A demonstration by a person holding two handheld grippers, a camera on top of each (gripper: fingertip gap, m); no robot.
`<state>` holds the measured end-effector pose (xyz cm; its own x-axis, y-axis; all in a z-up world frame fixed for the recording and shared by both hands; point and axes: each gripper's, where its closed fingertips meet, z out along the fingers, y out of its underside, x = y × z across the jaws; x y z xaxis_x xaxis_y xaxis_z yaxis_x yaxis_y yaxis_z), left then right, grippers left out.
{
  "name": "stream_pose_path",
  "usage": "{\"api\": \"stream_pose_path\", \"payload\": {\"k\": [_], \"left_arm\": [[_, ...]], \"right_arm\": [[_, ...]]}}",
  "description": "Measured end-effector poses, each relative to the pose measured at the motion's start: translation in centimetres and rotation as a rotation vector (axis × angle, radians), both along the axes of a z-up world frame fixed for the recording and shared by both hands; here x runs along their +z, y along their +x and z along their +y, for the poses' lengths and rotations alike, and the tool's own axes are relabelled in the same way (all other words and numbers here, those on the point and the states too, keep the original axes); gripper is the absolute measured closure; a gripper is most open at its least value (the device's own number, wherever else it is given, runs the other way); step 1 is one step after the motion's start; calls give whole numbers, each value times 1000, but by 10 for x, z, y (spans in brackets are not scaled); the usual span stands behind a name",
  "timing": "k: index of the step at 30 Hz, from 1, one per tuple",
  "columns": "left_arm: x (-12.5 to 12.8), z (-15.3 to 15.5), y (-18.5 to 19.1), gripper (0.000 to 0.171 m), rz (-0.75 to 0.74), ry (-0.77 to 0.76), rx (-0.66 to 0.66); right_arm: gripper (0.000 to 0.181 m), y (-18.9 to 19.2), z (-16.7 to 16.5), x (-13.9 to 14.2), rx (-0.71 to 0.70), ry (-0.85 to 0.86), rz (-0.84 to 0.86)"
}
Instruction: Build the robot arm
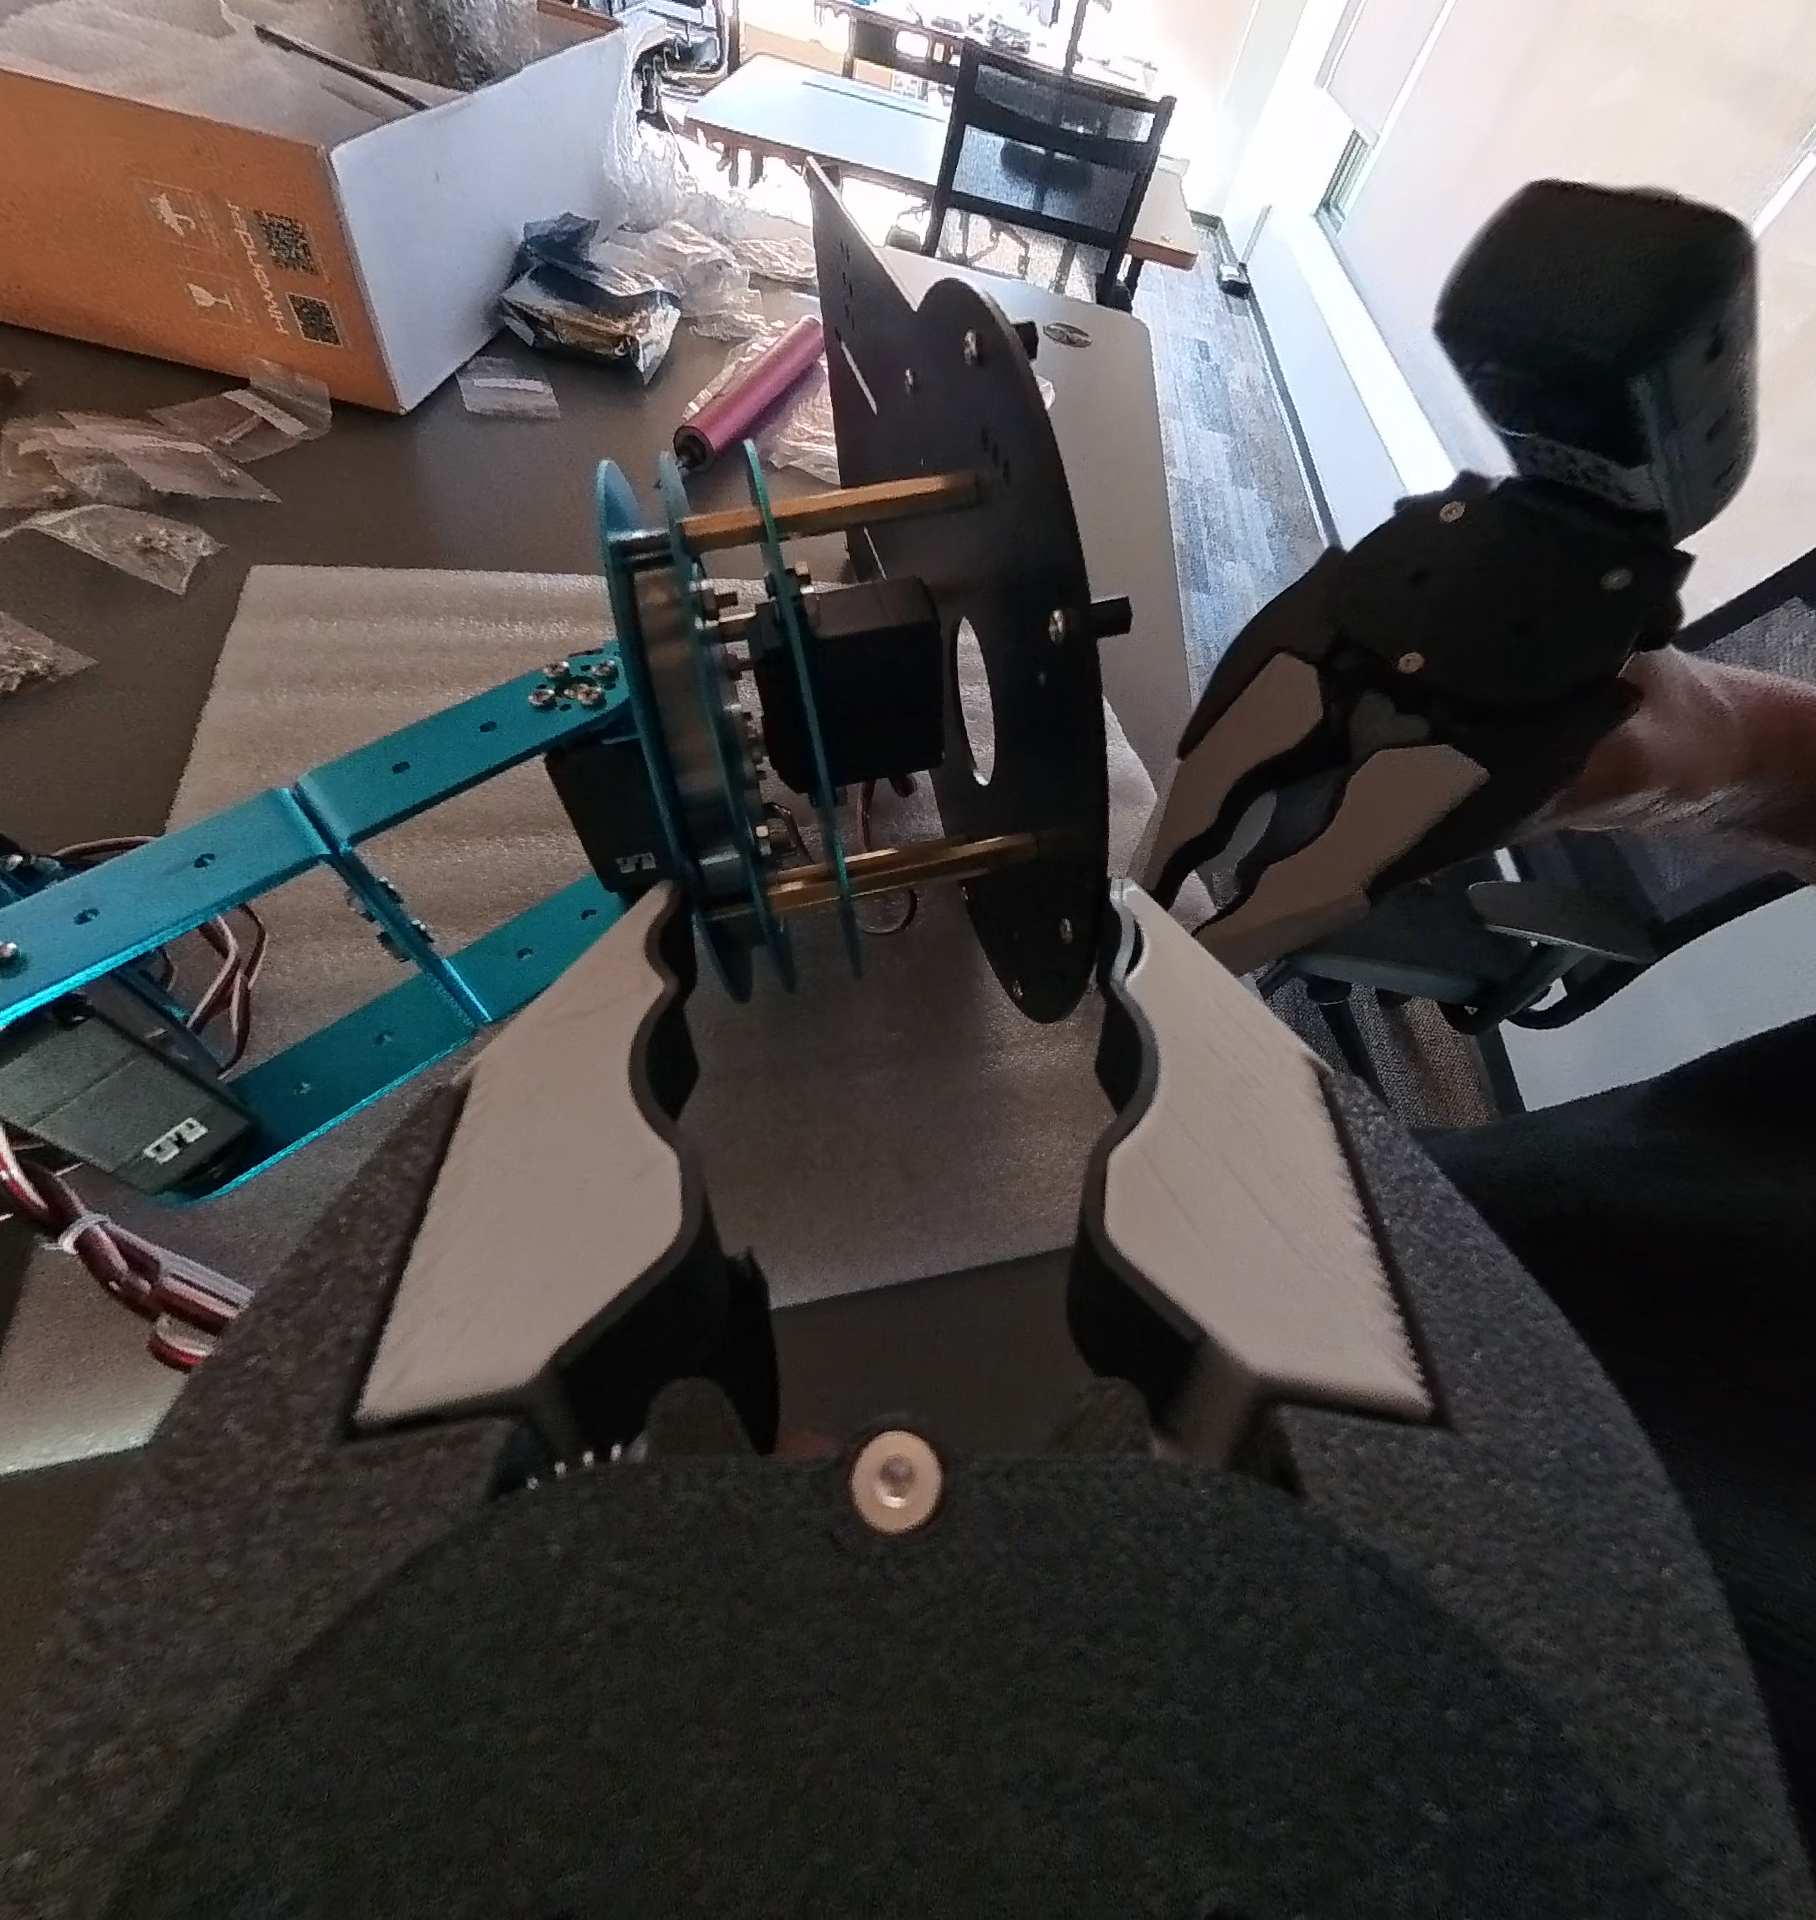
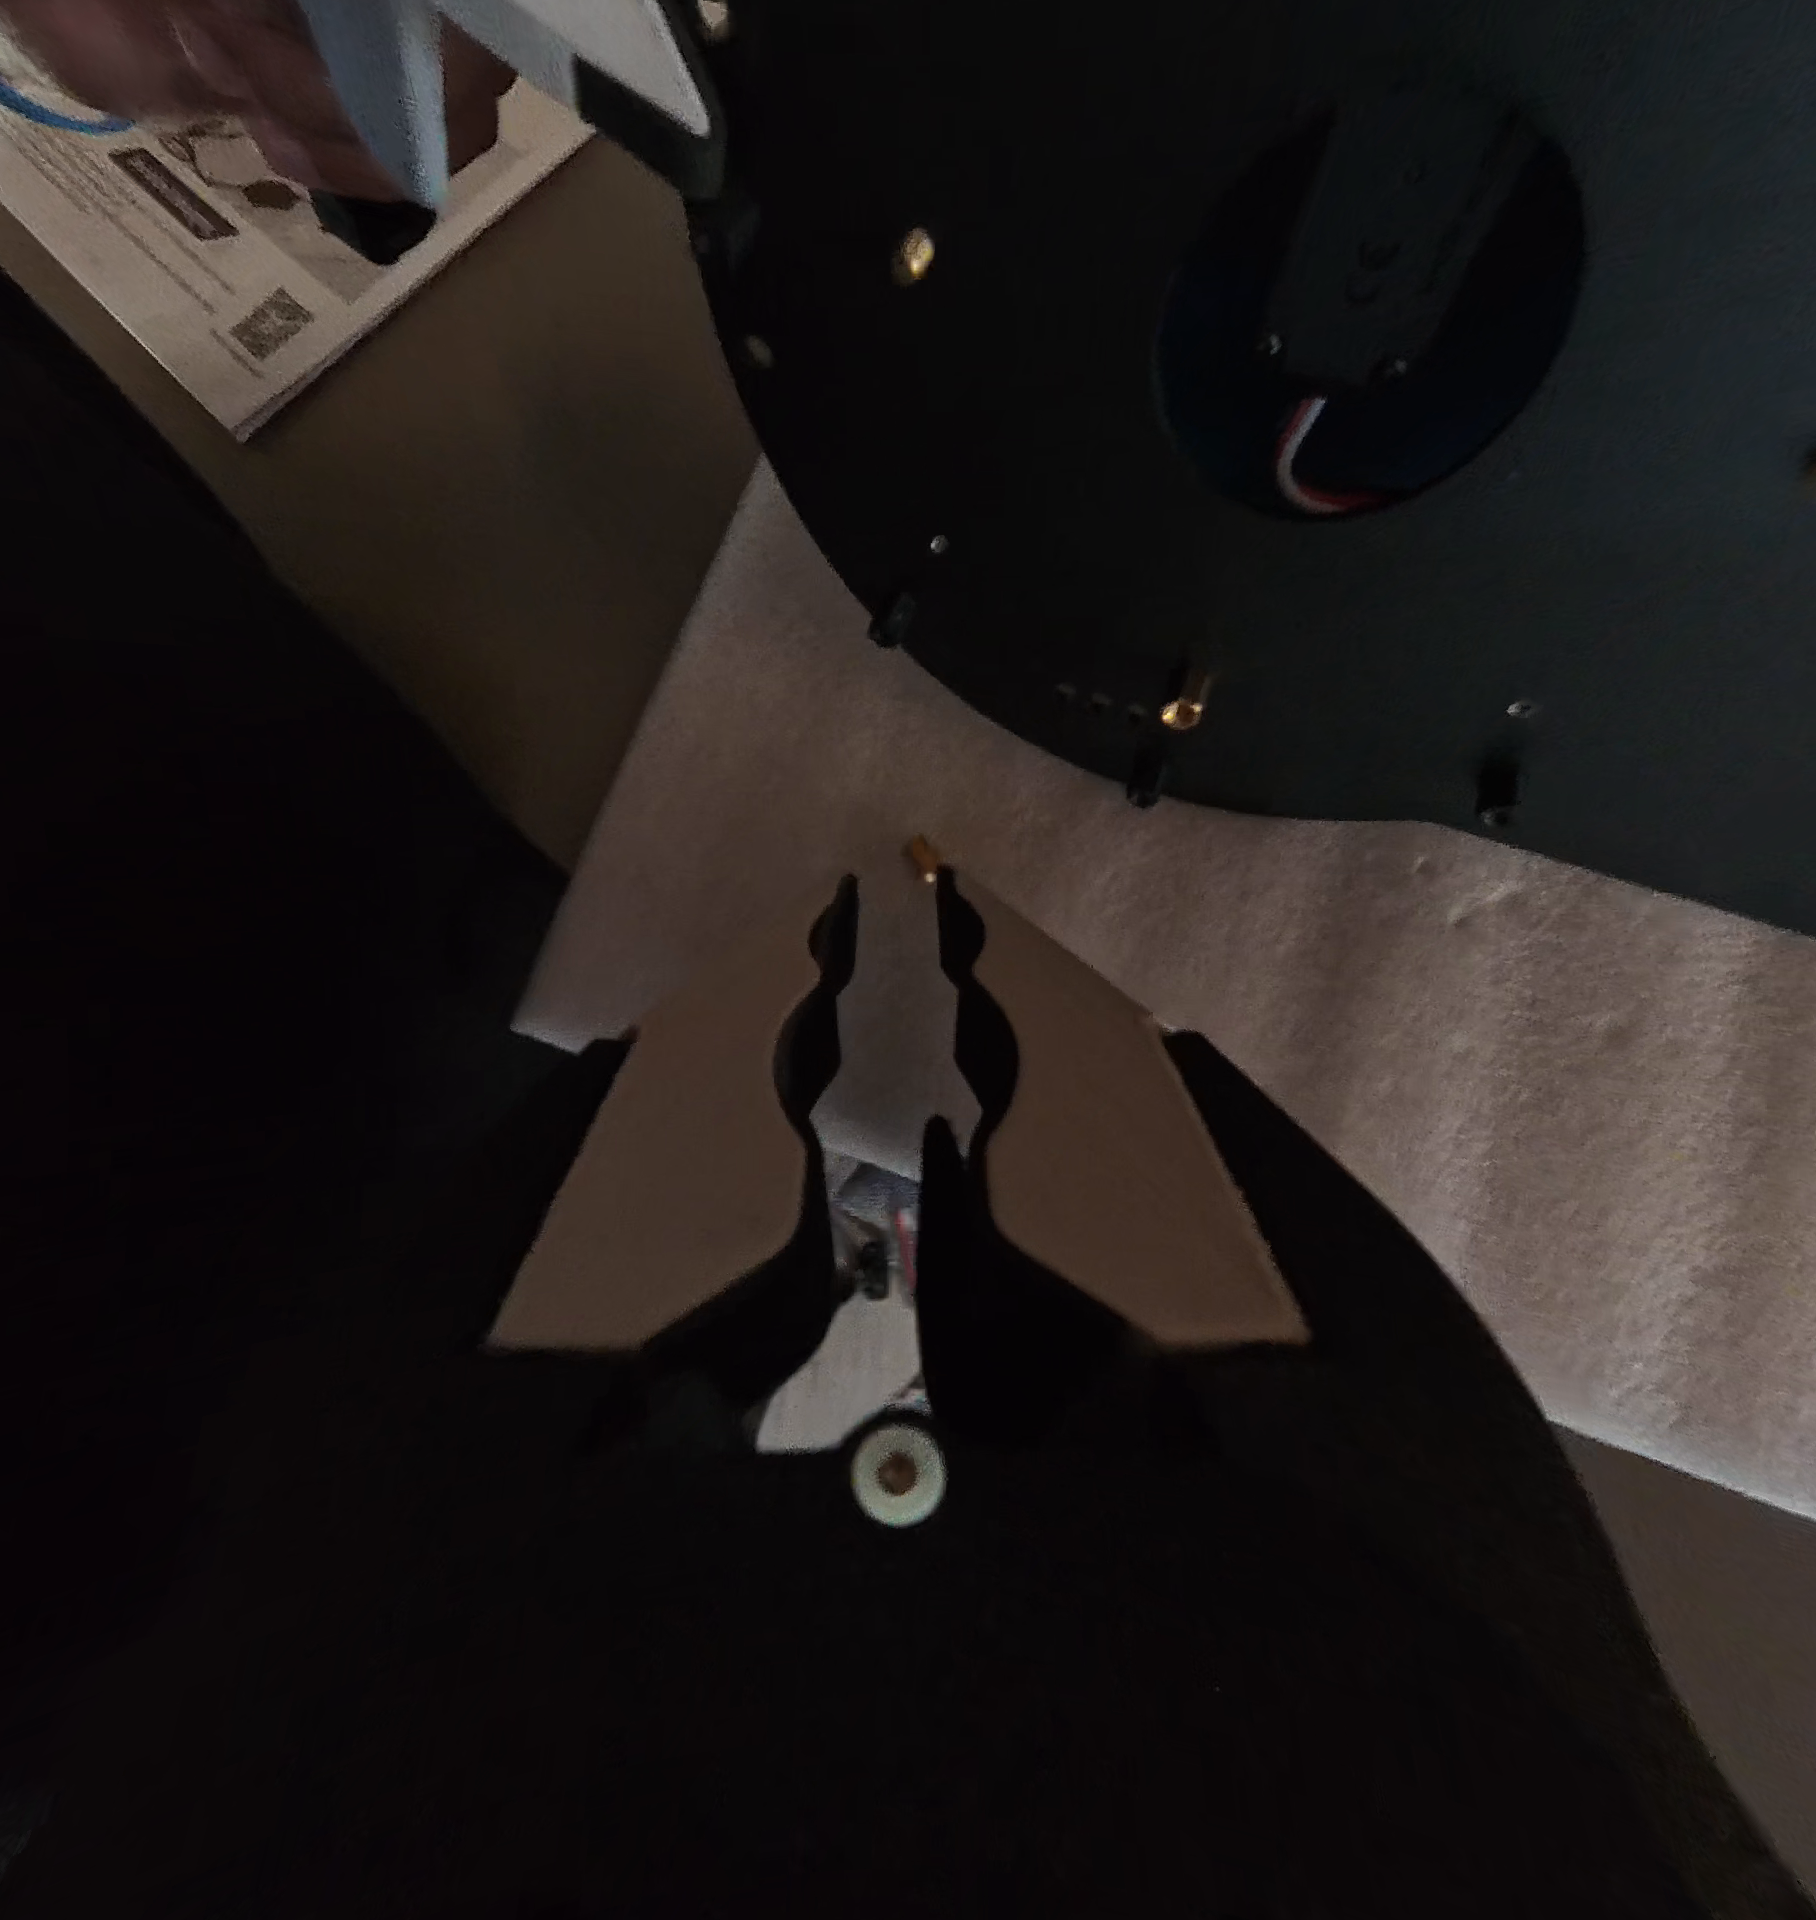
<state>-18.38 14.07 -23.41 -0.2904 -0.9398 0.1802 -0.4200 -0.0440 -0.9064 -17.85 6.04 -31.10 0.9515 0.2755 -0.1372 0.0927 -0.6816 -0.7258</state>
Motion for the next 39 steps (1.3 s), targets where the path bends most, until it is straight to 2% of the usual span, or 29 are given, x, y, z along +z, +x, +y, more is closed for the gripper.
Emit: {"api": "stream_pose_path", "payload": {"k": [5, 8, 12, 16, 18, 24, 27, 35, 37, 39], "left_arm": [[0, 0, 0, 94, 2, 2, -1], [0, 0, -1, 94, 4, 10, -7], [-1, 0, -1, 94, 0, 13, -9], [-1, 0, -1, 94, 1, 14, -10], [-1, 0, 0, 94, 4, 16, -11], [-1, 0, 0, 94, 5, 16, -14], [-1, 0, 0, 94, 3, 16, -15], [-1, 0, 0, 94, 0, 13, -9], [-1, 0, 0, 94, 0, 13, -10], [-1, 0, -1, 94, -1, 13, -9]], "right_arm": [[164, 4, 6, 4, 153, 88, -113], [165, 6, 2, -3, 213, 45, -58], [165, 3, 5, -4, 240, 70, -49], [167, 3, 6, -5, 245, 87, -53], [176, 1, 4, -5, 254, 96, -55], [176, 0, 6, -4, 235, 112, -49], [170, -2, 7, -4, 226, 100, -31], [176, 0, 10, -3, 192, 112, -9], [176, 0, 10, 1, 173, 99, -9], [176, 3, 17, 19, 113, 118, -47]]}}
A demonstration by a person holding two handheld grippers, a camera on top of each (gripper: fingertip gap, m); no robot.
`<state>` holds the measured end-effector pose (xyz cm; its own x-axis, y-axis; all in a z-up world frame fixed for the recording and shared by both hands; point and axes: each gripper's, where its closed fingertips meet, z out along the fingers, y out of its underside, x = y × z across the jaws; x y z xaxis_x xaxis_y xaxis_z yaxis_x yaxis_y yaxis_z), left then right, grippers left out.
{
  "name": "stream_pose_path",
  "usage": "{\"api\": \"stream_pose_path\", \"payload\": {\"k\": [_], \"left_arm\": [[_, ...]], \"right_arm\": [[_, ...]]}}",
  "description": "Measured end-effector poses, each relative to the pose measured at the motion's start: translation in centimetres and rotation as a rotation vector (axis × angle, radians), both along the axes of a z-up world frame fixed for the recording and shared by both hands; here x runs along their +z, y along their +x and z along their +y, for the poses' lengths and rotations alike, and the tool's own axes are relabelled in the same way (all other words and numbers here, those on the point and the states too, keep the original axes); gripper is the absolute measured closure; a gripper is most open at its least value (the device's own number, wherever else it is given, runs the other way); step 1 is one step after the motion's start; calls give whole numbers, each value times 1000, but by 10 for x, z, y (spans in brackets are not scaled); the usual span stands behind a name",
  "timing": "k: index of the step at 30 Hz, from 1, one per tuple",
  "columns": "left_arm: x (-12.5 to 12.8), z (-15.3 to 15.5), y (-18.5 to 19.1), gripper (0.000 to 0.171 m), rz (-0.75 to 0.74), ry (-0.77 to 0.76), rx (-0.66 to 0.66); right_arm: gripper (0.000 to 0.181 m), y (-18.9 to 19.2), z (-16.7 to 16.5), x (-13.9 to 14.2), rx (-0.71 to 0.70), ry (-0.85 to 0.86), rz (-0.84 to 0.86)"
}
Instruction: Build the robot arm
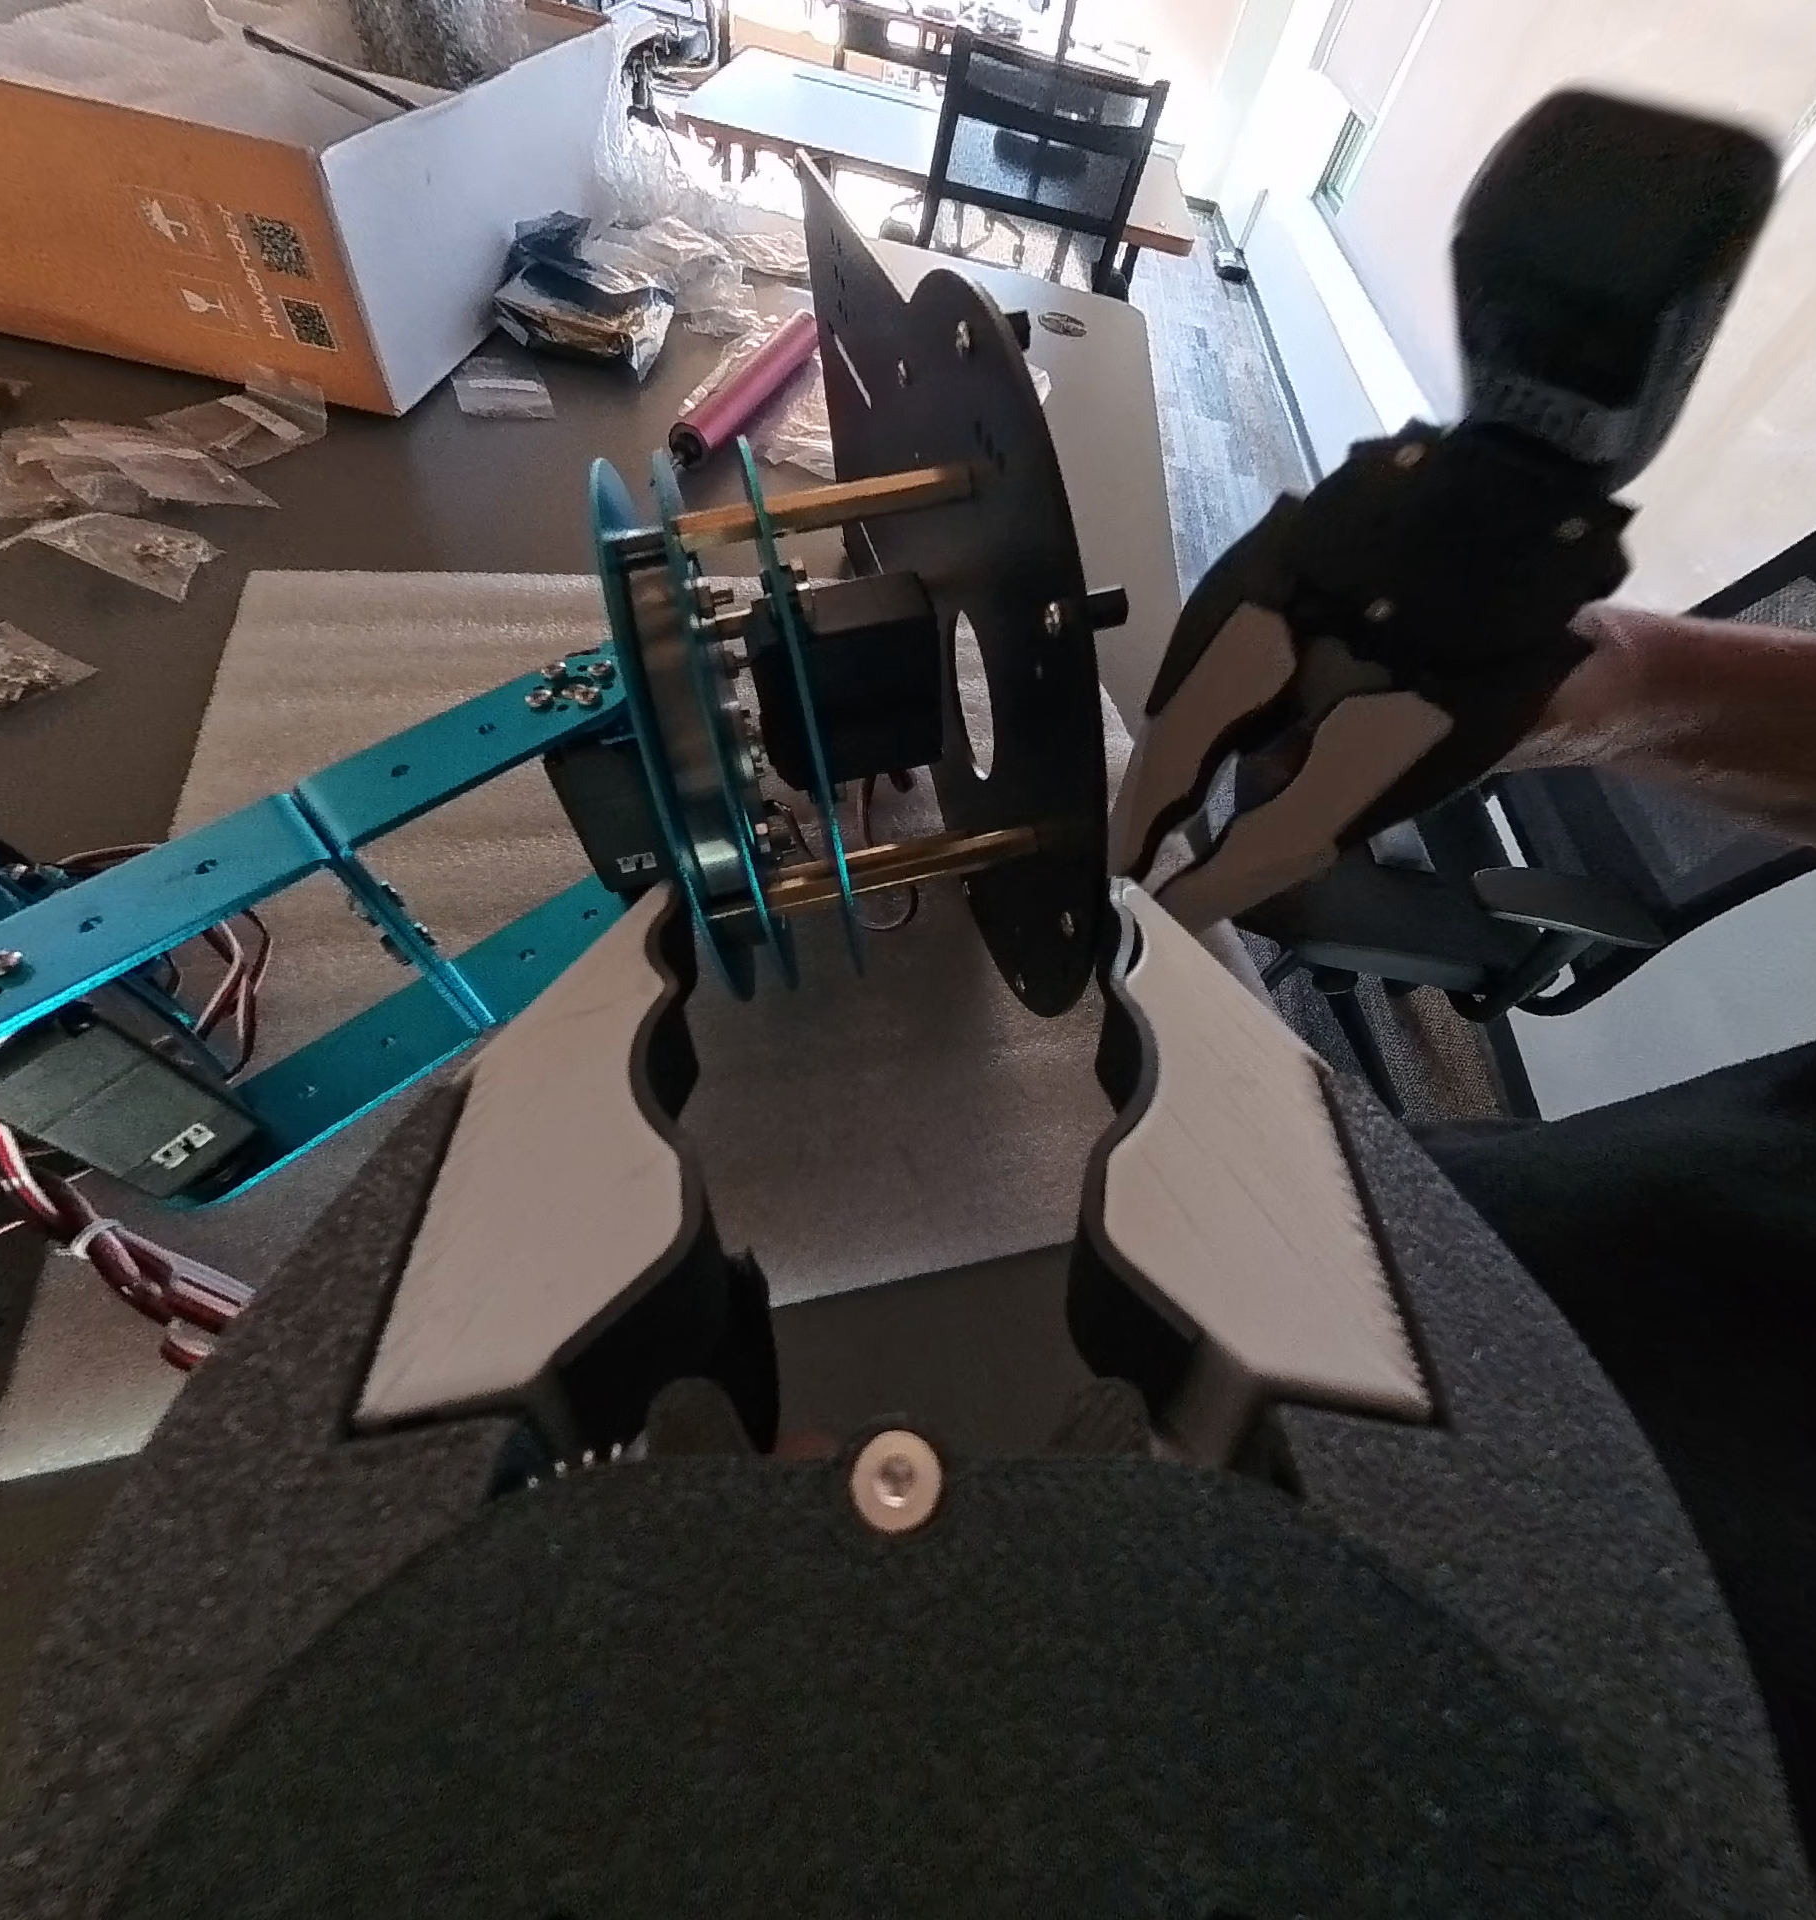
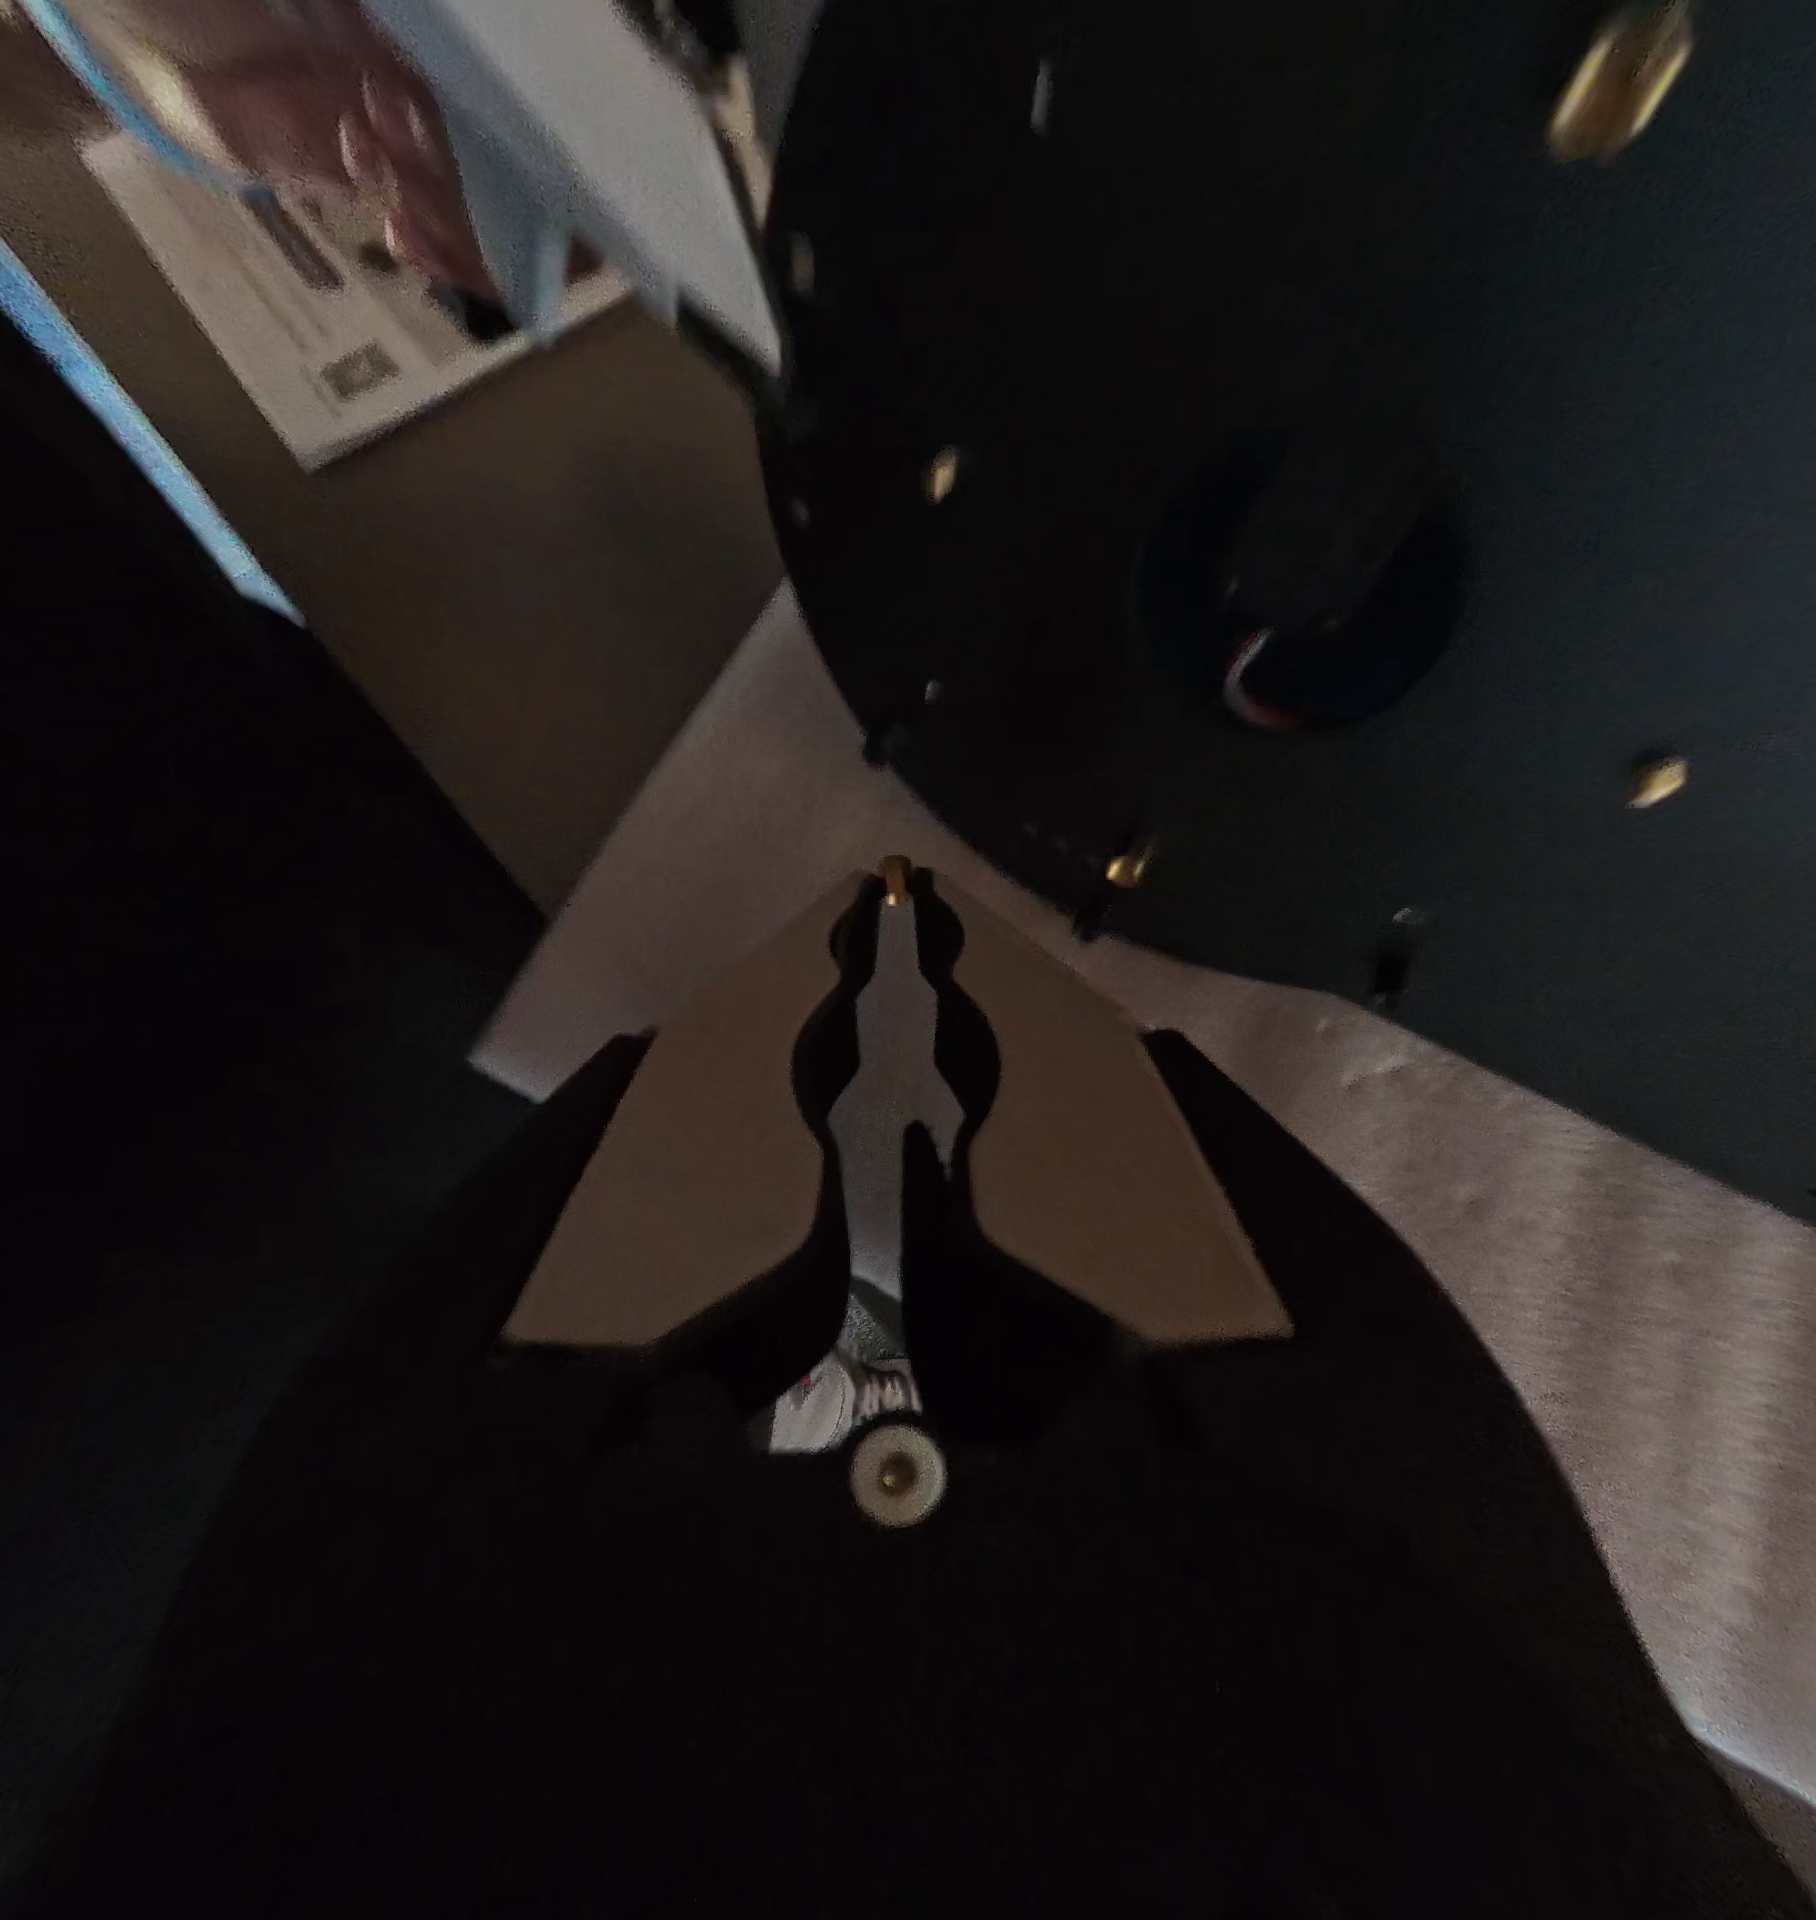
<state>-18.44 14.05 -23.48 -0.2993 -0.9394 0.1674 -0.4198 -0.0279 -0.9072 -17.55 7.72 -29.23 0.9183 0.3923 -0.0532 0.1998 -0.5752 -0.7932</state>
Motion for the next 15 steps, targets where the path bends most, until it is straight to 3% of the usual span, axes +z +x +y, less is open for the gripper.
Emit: {"api": "stream_pose_path", "payload": {"k": [4, 9, 15], "left_arm": [[0, 0, 0, 94, -8, -3, 0], [0, 0, 0, 95, -24, -12, 5], [0, 0, 0, 95, -30, -15, 6]], "right_arm": [[176, -1, 17, 40, -163, -19, -59], [176, -3, 25, 49, -309, -63, -111], [176, -4, 27, 53, -372, -44, -205]]}}
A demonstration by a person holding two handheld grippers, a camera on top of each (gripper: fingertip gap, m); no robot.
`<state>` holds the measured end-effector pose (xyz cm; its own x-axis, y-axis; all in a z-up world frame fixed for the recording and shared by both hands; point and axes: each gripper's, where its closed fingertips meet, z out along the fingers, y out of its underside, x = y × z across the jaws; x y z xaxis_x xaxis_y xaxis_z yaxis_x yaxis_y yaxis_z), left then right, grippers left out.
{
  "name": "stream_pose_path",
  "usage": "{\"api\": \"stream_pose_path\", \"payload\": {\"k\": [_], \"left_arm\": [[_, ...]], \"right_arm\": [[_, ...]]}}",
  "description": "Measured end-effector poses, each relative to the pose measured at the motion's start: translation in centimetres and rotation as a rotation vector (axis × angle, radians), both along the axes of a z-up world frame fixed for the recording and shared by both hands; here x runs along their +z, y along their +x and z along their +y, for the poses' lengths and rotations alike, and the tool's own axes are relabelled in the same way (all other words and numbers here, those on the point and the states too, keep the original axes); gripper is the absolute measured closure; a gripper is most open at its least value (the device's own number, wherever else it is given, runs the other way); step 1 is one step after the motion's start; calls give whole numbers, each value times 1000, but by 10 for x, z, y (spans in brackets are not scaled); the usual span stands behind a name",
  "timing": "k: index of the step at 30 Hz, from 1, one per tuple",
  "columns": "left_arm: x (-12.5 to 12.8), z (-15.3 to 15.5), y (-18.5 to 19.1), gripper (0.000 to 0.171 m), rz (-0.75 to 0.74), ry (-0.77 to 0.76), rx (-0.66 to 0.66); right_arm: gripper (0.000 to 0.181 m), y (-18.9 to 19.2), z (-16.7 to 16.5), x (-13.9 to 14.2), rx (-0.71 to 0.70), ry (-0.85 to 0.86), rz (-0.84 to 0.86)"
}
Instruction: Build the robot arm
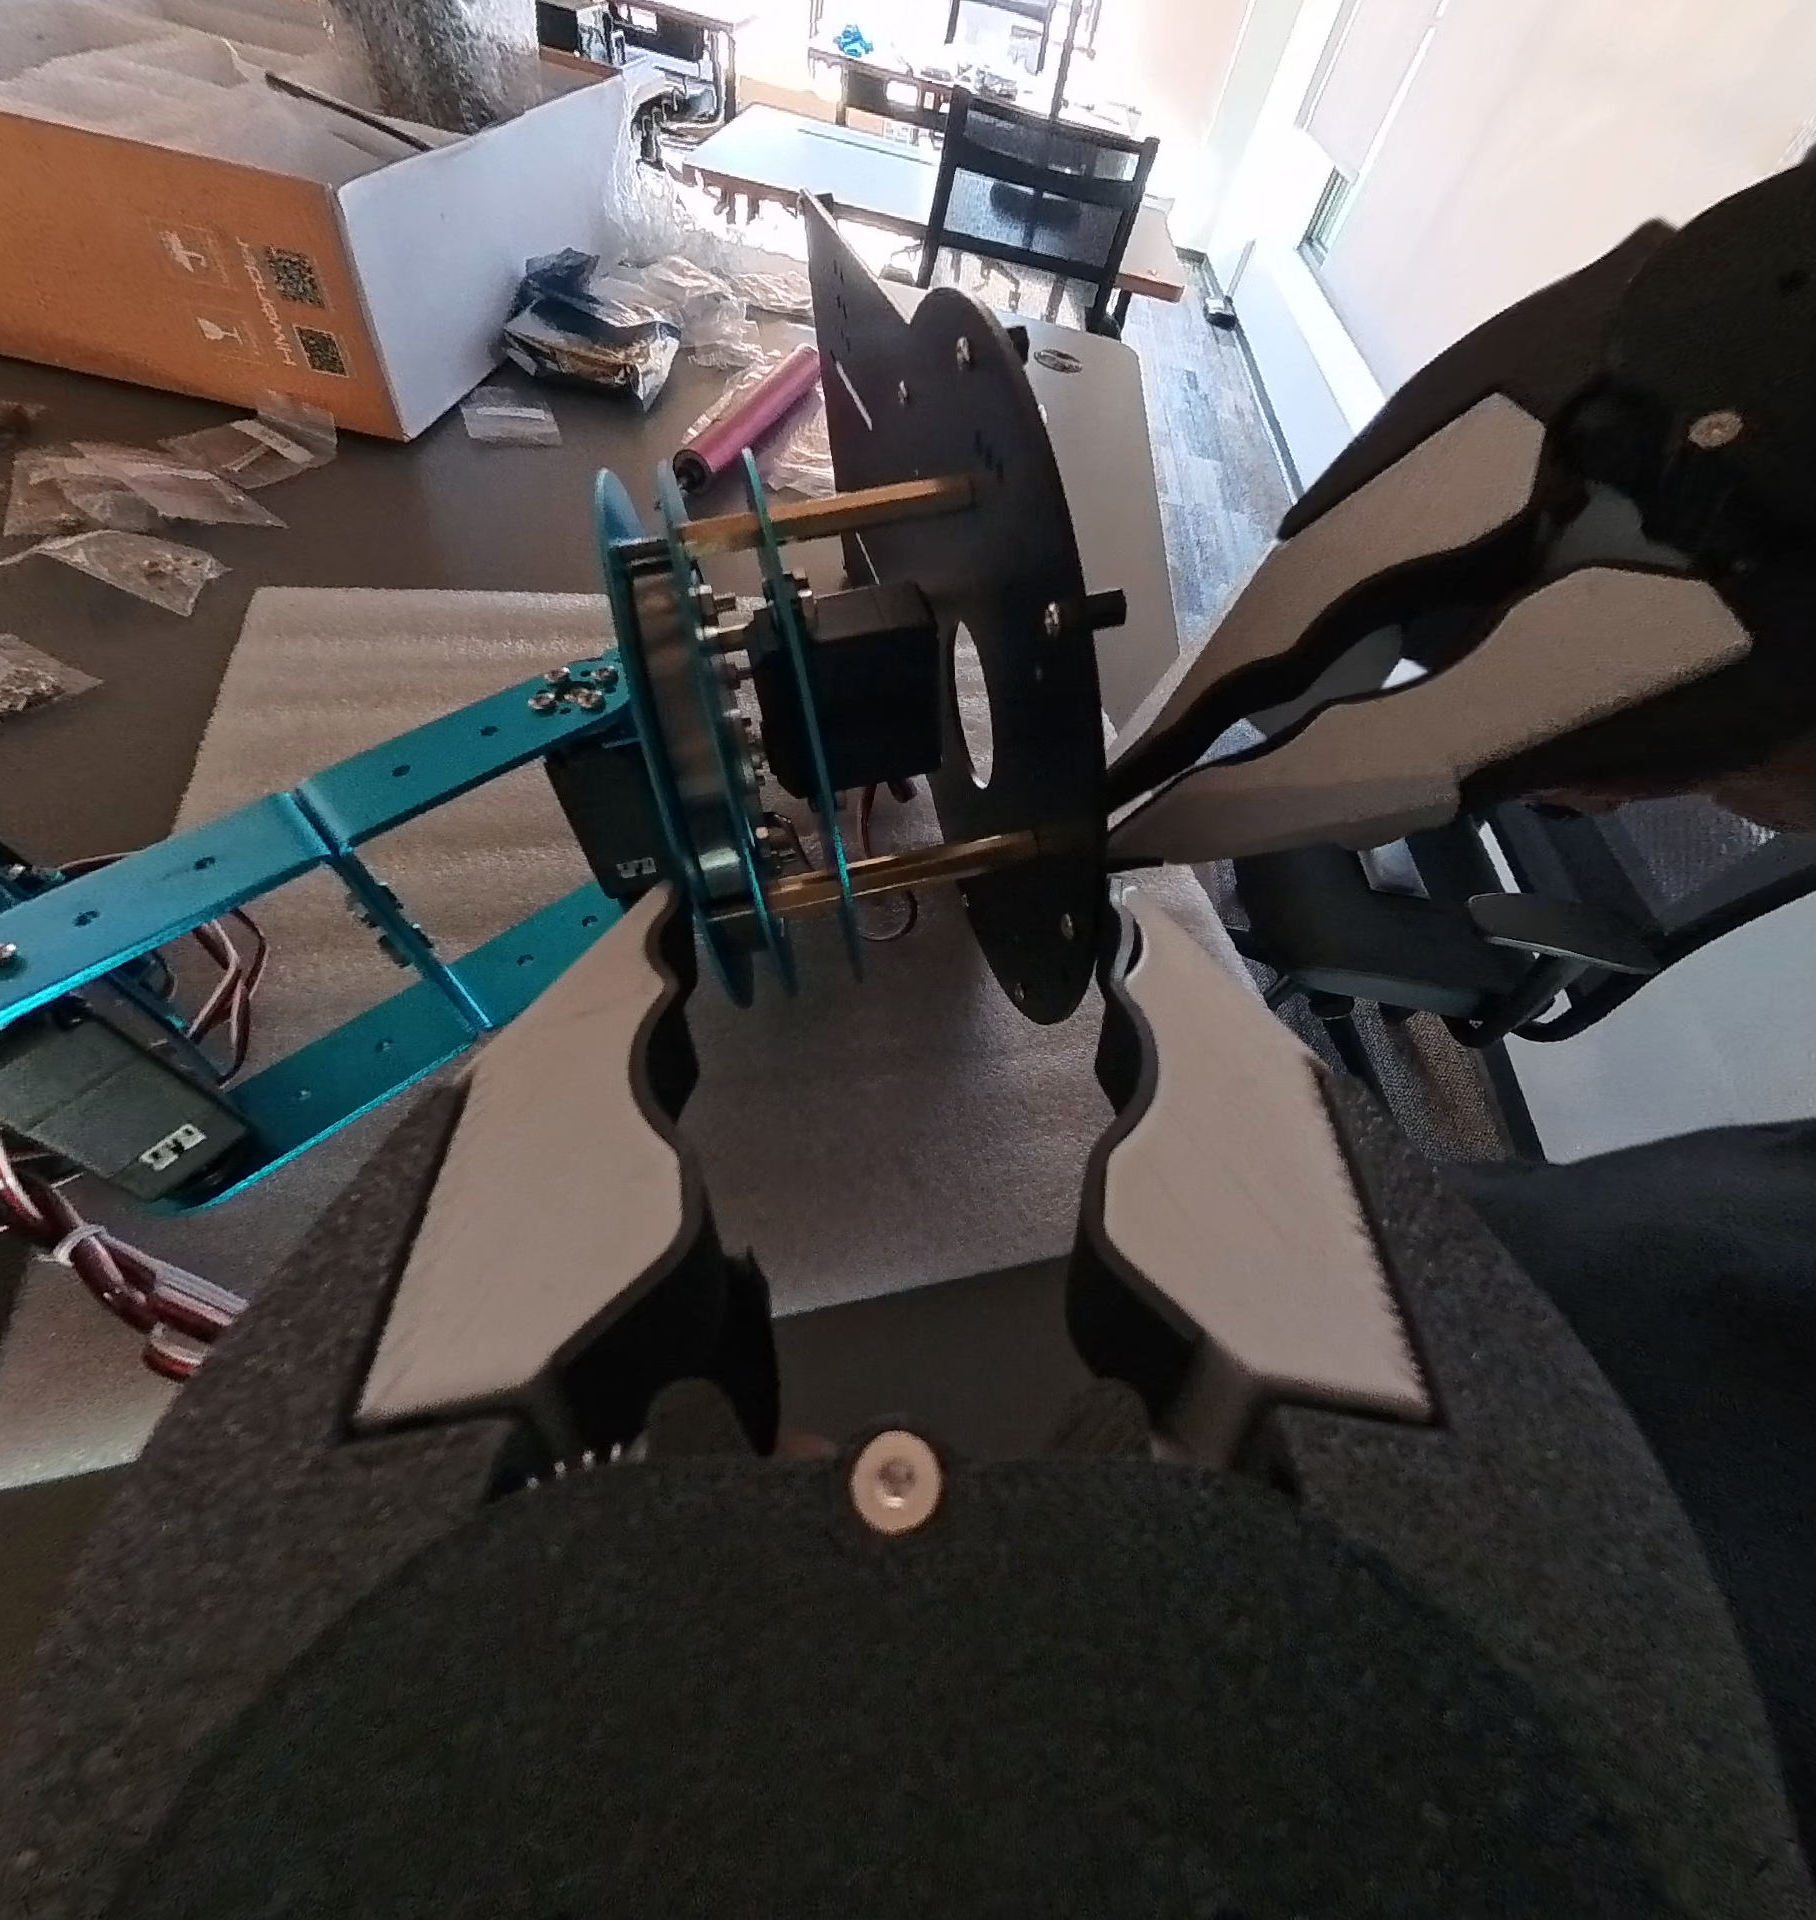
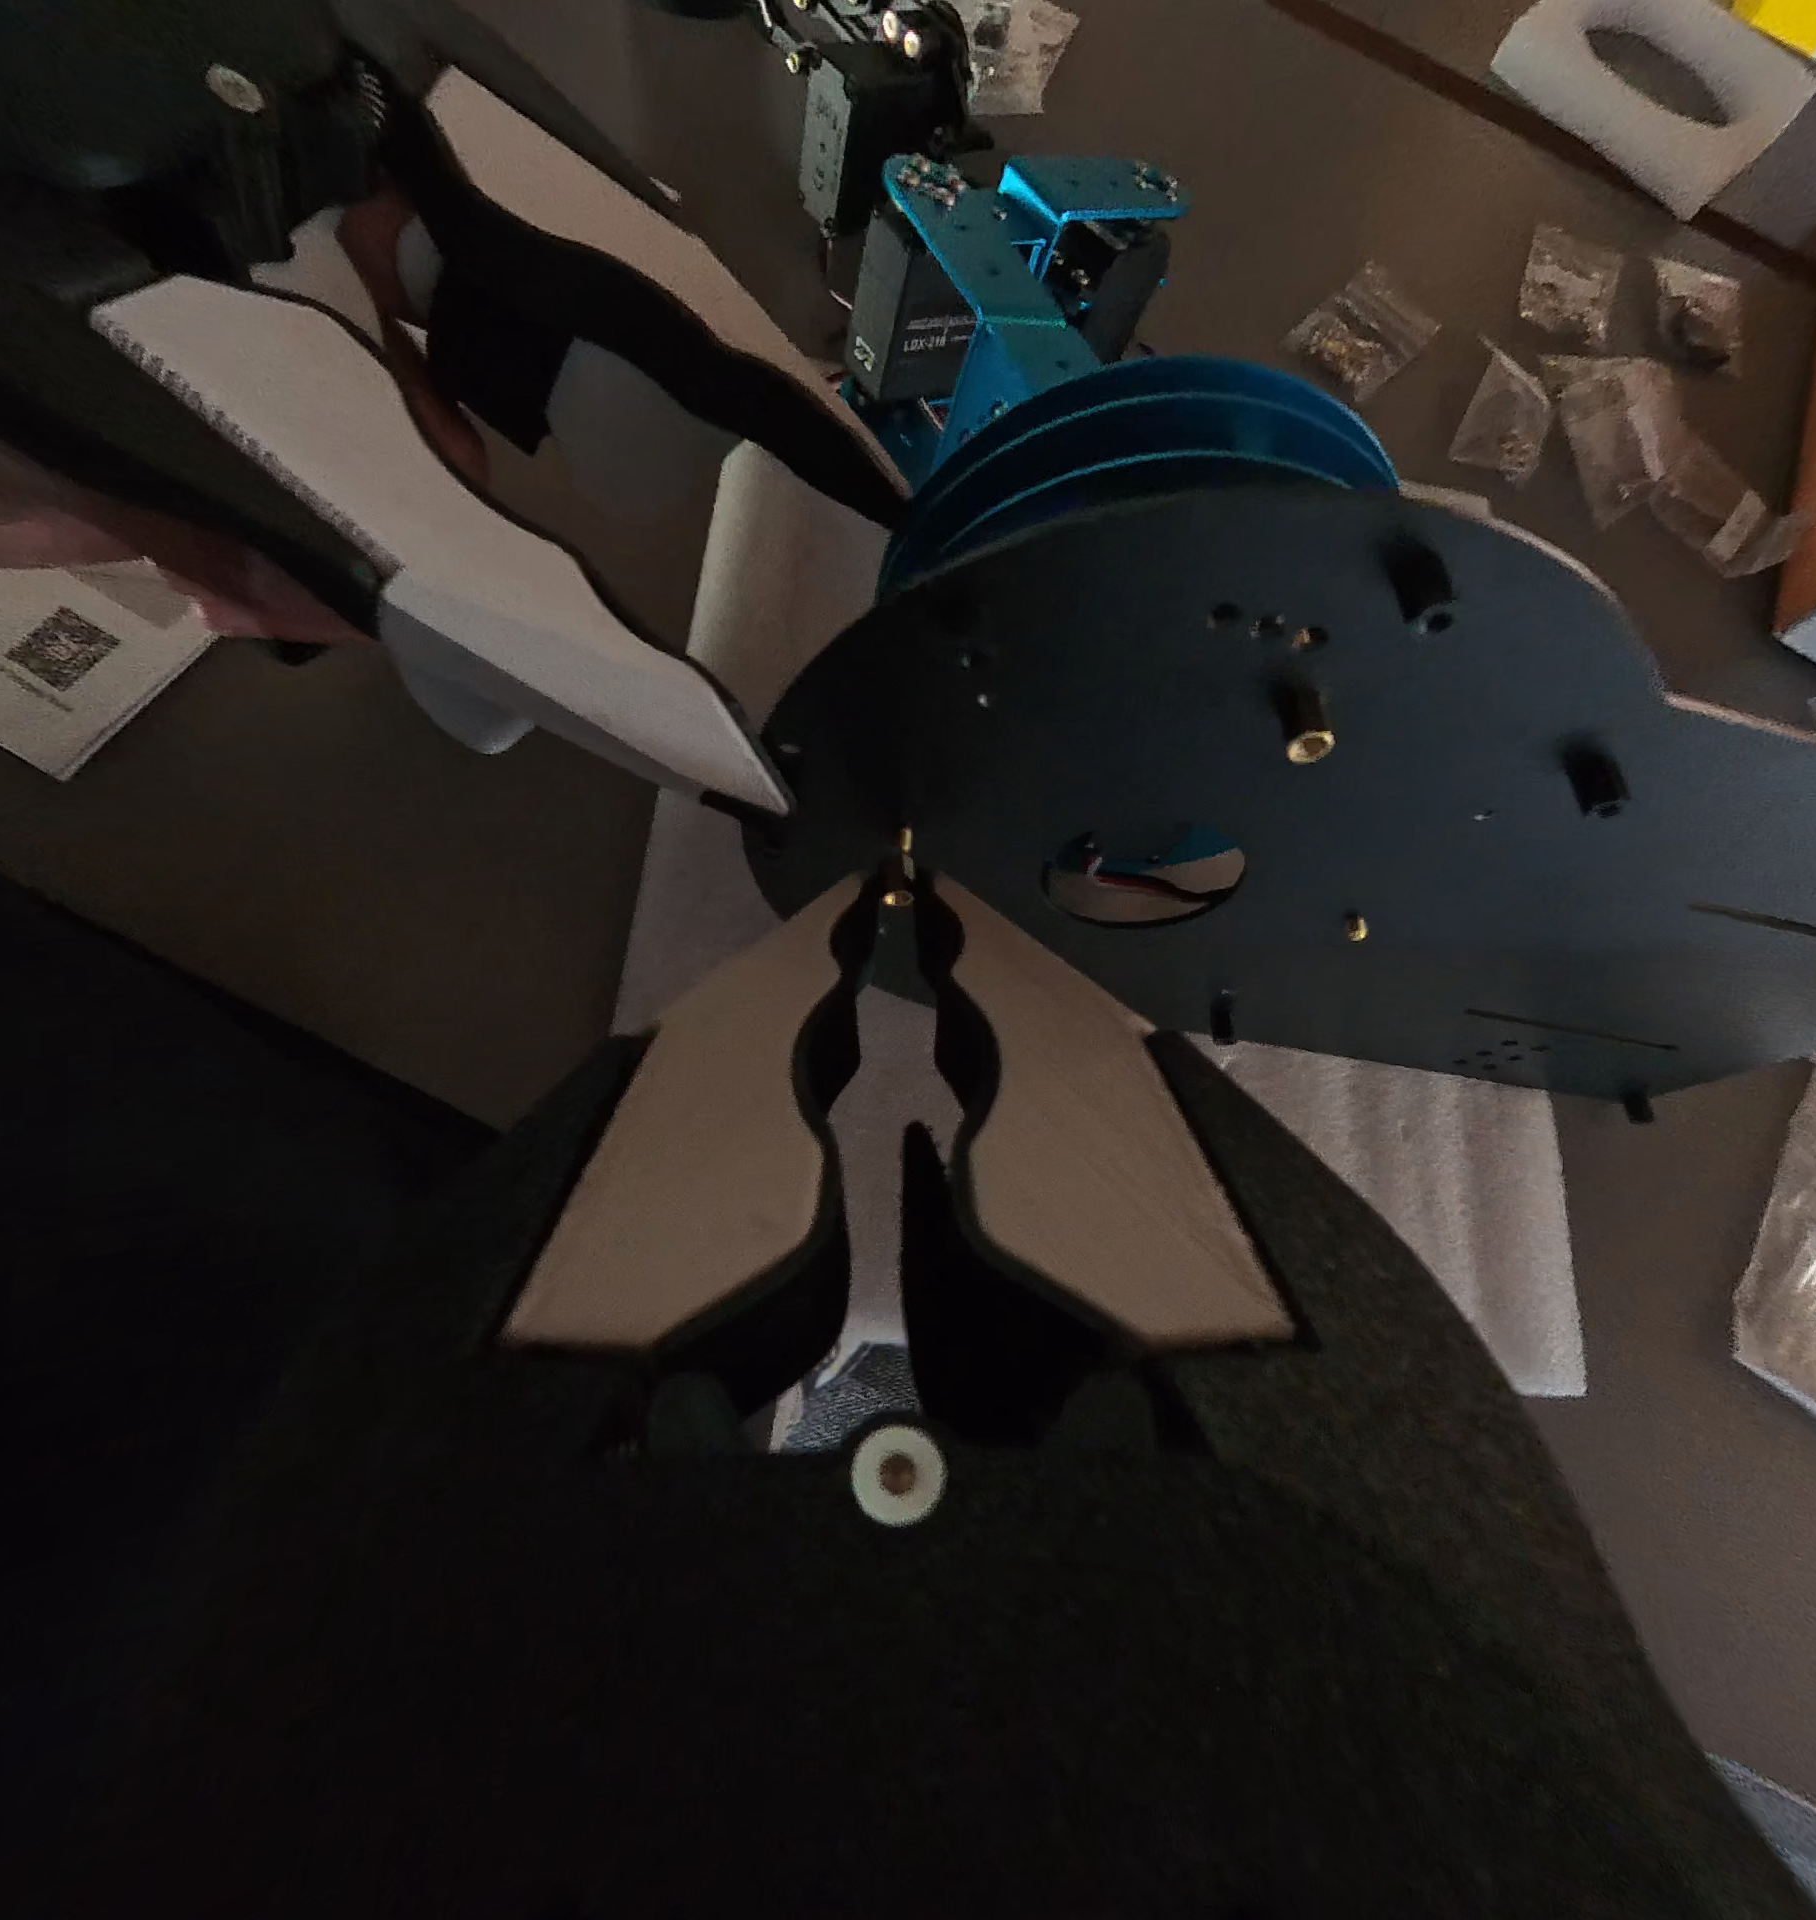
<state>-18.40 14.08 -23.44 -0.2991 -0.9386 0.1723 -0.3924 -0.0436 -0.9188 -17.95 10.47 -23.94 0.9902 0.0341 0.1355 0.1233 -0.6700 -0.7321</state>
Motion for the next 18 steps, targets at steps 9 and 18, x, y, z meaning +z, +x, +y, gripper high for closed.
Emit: {"api": "stream_pose_path", "payload": {"k": [9, 18], "left_arm": [[0, 0, 0, 95, -4, -6, 7], [0, 0, 0, 95, -11, -8, 11]], "right_arm": [[176, 1, 3, -3, -18, -51, -48], [176, -3, 5, 8, -55, -114, 105]]}}
